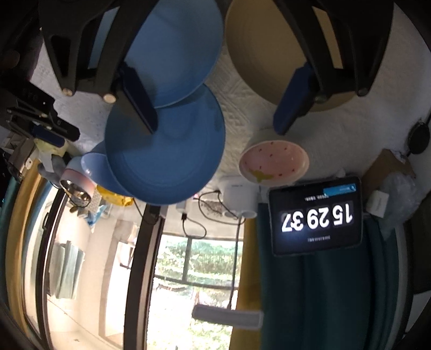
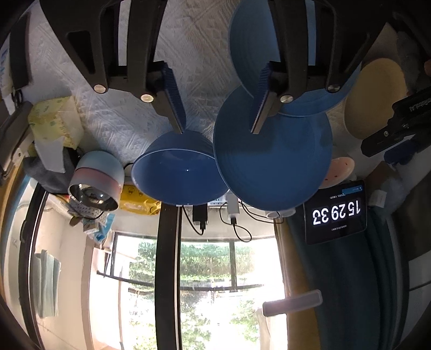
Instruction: Organize plates and bowls
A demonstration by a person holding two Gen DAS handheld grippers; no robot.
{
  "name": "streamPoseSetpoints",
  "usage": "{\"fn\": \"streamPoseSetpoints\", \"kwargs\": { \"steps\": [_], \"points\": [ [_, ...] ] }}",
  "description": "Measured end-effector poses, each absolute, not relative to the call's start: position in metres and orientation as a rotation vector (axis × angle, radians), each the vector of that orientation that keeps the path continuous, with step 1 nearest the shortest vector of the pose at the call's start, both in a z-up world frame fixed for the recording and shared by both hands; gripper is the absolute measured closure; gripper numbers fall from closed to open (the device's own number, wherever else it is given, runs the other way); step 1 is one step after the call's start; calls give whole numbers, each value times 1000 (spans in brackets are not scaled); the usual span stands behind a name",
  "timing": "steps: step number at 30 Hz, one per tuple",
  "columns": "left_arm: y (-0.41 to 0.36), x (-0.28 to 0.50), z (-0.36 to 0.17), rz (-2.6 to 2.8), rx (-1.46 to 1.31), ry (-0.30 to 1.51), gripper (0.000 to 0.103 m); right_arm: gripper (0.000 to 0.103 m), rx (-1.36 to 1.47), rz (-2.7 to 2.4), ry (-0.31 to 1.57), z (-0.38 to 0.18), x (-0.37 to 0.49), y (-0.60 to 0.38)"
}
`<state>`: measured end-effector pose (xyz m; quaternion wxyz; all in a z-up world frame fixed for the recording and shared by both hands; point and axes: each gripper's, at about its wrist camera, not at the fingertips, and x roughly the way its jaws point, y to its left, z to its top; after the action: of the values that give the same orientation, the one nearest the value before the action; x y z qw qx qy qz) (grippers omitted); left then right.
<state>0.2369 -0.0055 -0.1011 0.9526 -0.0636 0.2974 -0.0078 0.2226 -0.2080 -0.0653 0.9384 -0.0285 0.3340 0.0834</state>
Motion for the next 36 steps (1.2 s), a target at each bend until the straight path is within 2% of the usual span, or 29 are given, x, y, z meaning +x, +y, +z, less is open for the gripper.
{"fn": "streamPoseSetpoints", "kwargs": {
  "steps": [4, 9, 23, 30, 36],
  "points": [
    [-5, 255, -115, -20, -146, 658, 33, 61, -39, 177, 709, -77, 236, -210],
    [-7, 280, -136, -24, -173, 738, 45, 62, 0, 175, 756, -97, 253, -216],
    [-6, 307, -165, -20, -224, 853, 60, 75, 56, 214, 833, -127, 279, -215],
    [-12, 313, -170, -44, -224, 876, 71, 85, 80, 234, 857, -133, 285, -215],
    [-13, 314, -168, -42, -219, 864, 72, 91, 71, 244, 860, -136, 286, -212]
  ]
}}
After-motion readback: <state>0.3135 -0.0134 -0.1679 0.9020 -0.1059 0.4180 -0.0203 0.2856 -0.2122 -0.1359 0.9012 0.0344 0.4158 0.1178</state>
